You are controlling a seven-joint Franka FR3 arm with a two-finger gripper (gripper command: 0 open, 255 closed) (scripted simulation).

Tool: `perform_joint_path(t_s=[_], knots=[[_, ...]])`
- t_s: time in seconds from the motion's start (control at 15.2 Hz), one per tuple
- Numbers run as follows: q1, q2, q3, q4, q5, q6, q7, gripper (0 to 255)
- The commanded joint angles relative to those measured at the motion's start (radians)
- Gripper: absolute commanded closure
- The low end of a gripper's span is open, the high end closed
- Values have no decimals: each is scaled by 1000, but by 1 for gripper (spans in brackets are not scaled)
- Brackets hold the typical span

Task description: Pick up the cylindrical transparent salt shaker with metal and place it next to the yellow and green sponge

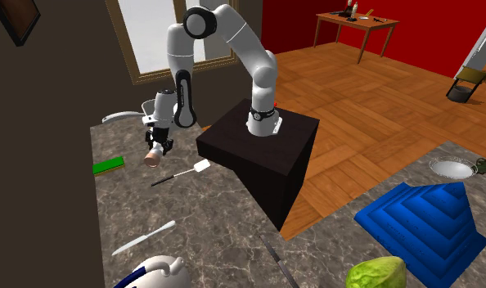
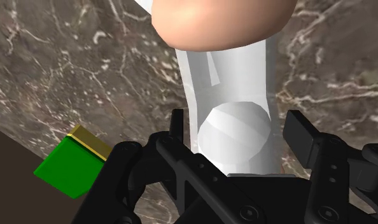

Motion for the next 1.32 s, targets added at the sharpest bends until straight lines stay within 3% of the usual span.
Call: perform_joint_path(t_s=[0.0,0.66,1.25], knots=[[0,0,0,0,0,0,0,255],[-78,-151,78,-69,-13,-91,12,255],[-198,-279,204,-114,-8,-190,9,255]])
